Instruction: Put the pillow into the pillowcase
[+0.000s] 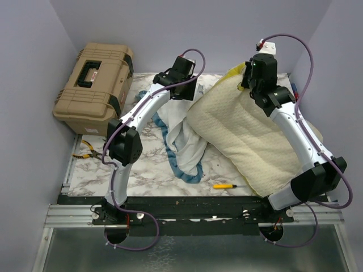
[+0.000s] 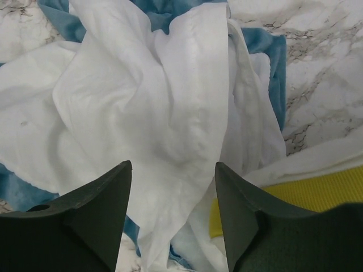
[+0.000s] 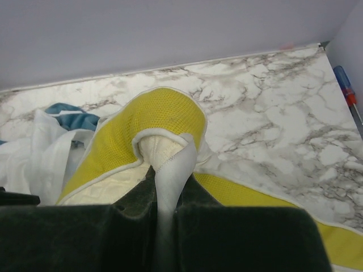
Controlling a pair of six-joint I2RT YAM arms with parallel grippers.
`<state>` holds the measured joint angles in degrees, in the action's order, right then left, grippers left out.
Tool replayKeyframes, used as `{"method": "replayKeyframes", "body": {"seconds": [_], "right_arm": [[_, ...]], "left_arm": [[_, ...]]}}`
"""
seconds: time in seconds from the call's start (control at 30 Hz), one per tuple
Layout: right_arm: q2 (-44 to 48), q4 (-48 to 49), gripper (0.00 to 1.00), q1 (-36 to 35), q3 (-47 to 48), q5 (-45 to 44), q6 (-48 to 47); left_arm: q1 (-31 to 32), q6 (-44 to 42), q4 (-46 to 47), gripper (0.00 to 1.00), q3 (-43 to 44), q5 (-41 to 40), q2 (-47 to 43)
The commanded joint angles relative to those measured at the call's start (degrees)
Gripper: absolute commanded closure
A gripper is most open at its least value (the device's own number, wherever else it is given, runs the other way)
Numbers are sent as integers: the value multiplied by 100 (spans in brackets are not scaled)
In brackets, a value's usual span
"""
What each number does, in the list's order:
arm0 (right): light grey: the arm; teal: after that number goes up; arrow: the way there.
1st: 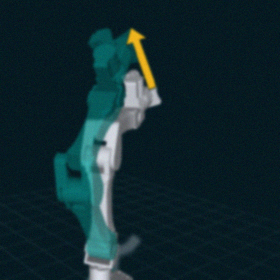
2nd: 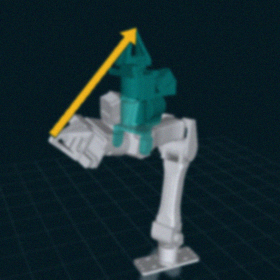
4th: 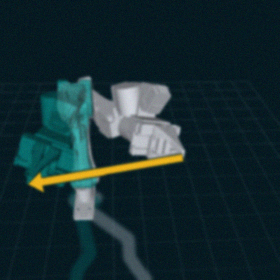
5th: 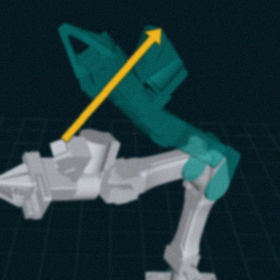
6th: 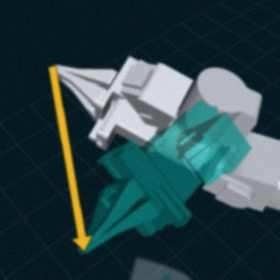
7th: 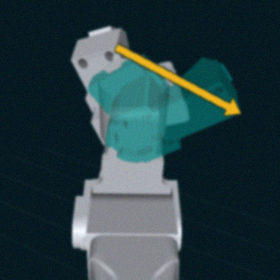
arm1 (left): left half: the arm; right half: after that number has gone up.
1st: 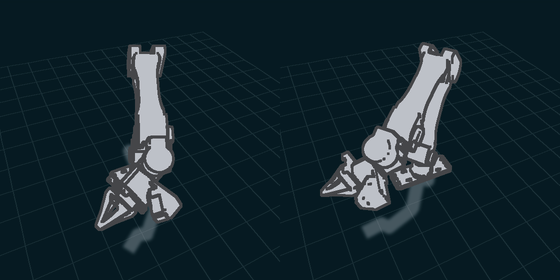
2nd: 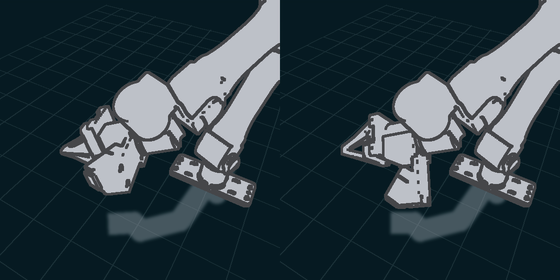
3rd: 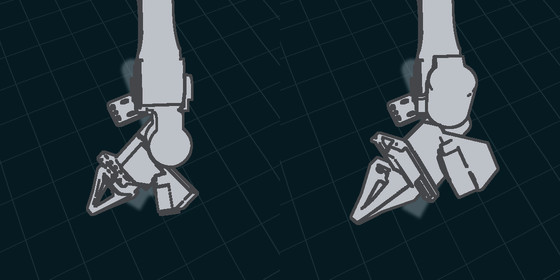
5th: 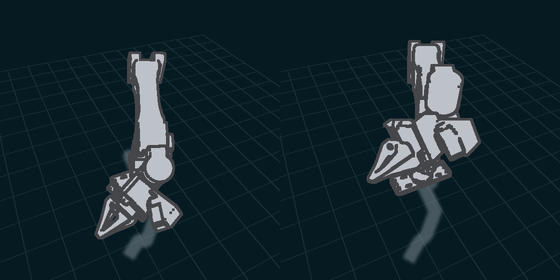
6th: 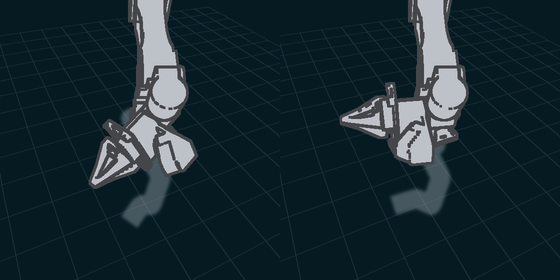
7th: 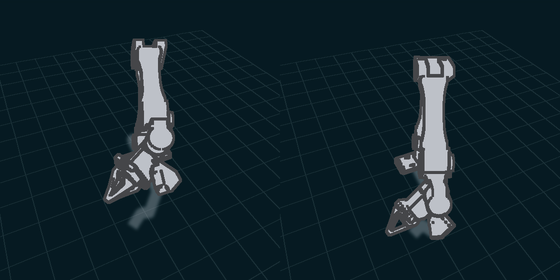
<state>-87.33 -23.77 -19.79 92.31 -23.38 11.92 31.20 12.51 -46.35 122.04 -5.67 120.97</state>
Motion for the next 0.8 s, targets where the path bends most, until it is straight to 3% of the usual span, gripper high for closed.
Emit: {"method": "replayKeyframes", "body": {"seconds": [0.0, 0.17, 0.3, 0.37, 0.43, 0.5, 0.77], "right_arm": [[610, -359, 100, -9, -433, -374, -28], [721, -503, 100, -11, -617, -184, 85], [709, -563, 100, -15, -477, -37, 107], [668, -629, 100, -14, -343, -14, 81], [649, -678, 100, -15, -228, -21, 43], [640, -689, 100, -9, -154, -42, -13], [646, -673, 100, -11, -81, -236, -253]], "left_arm": [[9, -129, 85, 37, 363, 75, 478], [30, -65, 241, 36, 688, 125, 904], [27, 58, 424, 40, 782, -383, 1051], [18, 82, 513, 53, 818, -548, 1077], [13, 87, 588, 83, 844, -598, 1071], [9, 88, 587, 100, 885, -602, 1018], [-26, -225, 544, 100, 268, -875, 227]]}}
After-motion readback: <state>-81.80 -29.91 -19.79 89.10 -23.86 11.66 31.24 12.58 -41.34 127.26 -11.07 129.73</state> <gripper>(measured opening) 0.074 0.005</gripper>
